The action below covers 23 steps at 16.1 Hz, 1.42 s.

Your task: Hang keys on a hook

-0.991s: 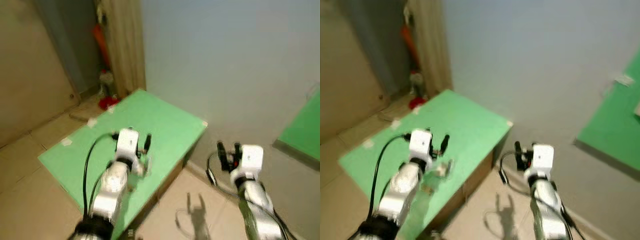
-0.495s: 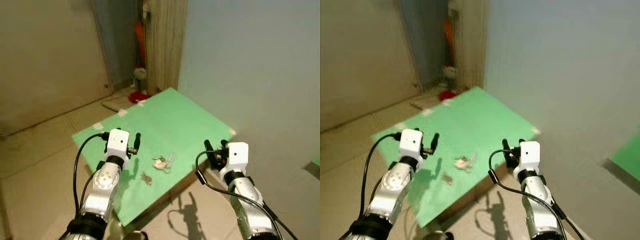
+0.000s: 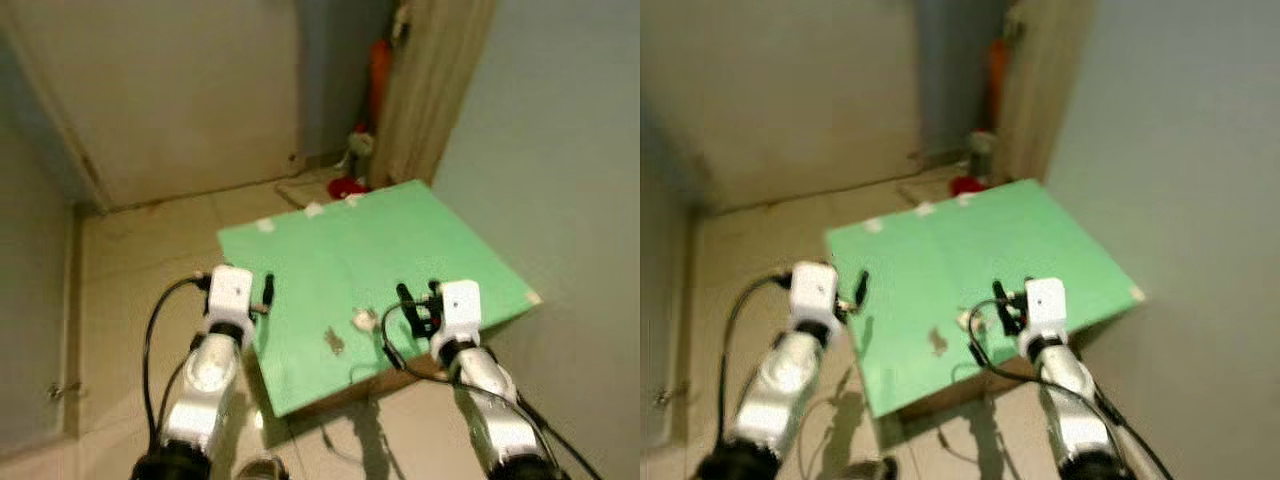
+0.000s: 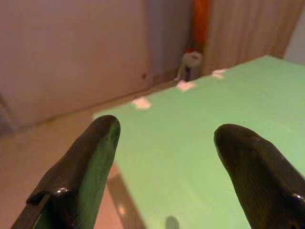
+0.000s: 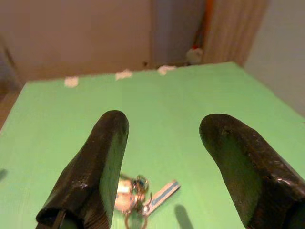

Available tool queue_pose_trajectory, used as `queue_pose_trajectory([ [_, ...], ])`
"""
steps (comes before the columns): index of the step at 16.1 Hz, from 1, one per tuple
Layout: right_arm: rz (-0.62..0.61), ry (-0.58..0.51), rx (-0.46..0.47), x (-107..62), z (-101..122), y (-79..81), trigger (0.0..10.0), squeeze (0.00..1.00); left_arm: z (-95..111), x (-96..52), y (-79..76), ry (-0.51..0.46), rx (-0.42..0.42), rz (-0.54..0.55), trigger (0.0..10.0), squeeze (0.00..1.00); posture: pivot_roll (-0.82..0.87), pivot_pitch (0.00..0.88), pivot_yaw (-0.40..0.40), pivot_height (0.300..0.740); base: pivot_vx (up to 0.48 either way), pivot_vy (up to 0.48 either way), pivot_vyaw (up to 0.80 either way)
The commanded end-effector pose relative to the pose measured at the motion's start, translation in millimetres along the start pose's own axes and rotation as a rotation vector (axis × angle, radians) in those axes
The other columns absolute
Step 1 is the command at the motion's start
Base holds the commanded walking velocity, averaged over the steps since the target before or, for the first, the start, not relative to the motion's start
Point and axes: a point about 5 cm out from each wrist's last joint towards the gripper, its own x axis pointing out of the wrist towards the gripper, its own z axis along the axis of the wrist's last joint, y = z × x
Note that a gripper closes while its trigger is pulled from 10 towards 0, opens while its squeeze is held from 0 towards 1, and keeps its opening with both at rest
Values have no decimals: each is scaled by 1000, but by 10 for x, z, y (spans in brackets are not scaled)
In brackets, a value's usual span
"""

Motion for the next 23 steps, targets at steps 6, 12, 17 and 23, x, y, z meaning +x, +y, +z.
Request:
queue_pose_trajectory([
  [6,30,16,-15,102,-9,150,10000,0,75,-53,204,-22,36,68,10000,0,35,21,-49,740,0,0,420],
  [12,-89,68,37,297,-22,140,10000,0,218,-414,473,-44,125,100,10000,0,170,157,-6,740,0,0,0],
  [17,-105,241,80,233,-340,216,10000,0,351,-719,603,-23,179,109,10000,0,262,223,30,740,0,0,0],
  [23,-53,272,104,216,-421,414,10000,0,418,-854,593,3,181,113,10000,0,306,253,27,740,0,0,0],
])
